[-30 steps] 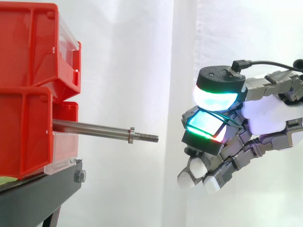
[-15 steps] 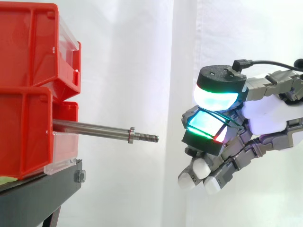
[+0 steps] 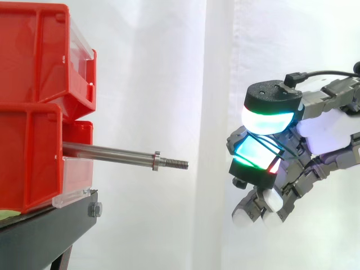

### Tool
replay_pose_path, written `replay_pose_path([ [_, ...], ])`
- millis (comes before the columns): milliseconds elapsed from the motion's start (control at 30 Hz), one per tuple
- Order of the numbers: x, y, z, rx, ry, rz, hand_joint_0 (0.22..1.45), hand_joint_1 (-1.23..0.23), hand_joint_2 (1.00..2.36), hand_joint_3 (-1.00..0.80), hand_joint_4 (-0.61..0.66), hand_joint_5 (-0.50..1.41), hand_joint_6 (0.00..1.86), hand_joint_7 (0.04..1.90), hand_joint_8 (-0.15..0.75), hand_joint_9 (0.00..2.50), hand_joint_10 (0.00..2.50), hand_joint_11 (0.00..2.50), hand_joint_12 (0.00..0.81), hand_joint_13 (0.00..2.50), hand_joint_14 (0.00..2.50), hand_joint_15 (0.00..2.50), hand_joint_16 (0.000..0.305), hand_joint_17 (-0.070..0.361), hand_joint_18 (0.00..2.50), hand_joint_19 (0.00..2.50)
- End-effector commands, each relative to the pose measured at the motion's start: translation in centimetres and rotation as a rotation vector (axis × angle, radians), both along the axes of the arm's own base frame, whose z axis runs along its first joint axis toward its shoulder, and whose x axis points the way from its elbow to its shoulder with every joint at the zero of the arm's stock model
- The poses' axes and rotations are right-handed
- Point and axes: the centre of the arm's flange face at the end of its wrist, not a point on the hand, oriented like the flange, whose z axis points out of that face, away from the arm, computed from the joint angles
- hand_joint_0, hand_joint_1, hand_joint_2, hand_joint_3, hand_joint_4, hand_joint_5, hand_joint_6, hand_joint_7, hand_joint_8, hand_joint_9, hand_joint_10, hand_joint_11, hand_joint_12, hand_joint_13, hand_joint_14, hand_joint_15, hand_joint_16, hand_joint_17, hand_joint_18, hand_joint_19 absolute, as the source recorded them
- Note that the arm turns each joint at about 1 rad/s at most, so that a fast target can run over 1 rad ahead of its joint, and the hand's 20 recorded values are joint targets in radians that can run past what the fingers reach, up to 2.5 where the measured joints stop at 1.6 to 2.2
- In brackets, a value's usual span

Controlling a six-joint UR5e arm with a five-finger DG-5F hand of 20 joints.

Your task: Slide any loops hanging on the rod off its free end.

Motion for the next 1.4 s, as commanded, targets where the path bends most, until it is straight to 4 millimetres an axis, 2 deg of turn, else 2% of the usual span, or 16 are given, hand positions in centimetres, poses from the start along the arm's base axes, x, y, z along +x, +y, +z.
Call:
replay_pose_path([
  [0, -0.15, 0.00, 0.72, -0.003, 0.002, -0.004, 0.55, -0.60, 1.02, -0.26, -0.01, -0.14, 0.84, 1.02, 0.248, 0.85, 0.02, 0.53, 0.322, 0.44, 0.01, 0.17, 0.046, 0.104, 0.45, 0.33],
  [200, -0.41, -0.20, 1.01, -0.011, 0.016, -0.021, 0.56, -0.63, 1.02, -0.26, -0.02, -0.14, 0.84, 1.01, 0.251, 0.88, 0.02, 0.58, 0.320, 0.45, 0.01, 0.17, 0.046, 0.104, 0.46, 0.33],
  [367, -0.45, -0.19, 0.99, -0.011, 0.019, -0.020, 0.57, -0.77, 1.02, -0.23, -0.02, -0.15, 0.86, 1.00, 0.238, 0.84, 0.02, 0.57, 0.318, 0.46, 0.01, 0.18, 0.047, 0.105, 0.48, 0.32],
  [467, -0.48, -0.20, 1.04, -0.007, 0.021, -0.023, 0.58, -0.79, 1.02, -0.25, -0.02, -0.16, 0.87, 0.99, 0.231, 0.83, 0.02, 0.58, 0.317, 0.46, 0.01, 0.18, 0.046, 0.104, 0.48, 0.32],
  [833, -0.57, -0.21, 0.94, -0.002, 0.027, -0.024, 0.56, -0.65, 1.01, -0.34, 0.07, -0.15, 0.89, 1.02, 0.241, 0.83, 0.02, 0.56, 0.322, 0.45, 0.01, 0.19, 0.046, 0.104, 0.46, 0.35],
  [967, -0.55, -0.10, 0.94, 0.001, 0.027, -0.024, 0.54, -0.55, 1.01, -0.33, 0.09, -0.13, 0.87, 1.04, 0.239, 0.84, 0.02, 0.55, 0.323, 0.44, 0.01, 0.20, 0.046, 0.104, 0.43, 0.36],
  [1233, -0.53, 0.01, 0.94, 0.001, 0.027, -0.022, 0.54, -0.53, 1.01, -0.31, 0.09, -0.12, 0.87, 1.03, 0.246, 0.84, 0.02, 0.54, 0.324, 0.43, 0.01, 0.20, 0.045, 0.102, 0.40, 0.36],
  [1367, -0.48, 0.01, 0.97, 0.002, 0.022, -0.022, 0.54, -0.64, 1.02, -0.21, 0.09, -0.12, 0.86, 1.07, 0.254, 0.84, 0.02, 0.55, 0.325, 0.44, 0.01, 0.19, 0.045, 0.101, 0.42, 0.34],
])
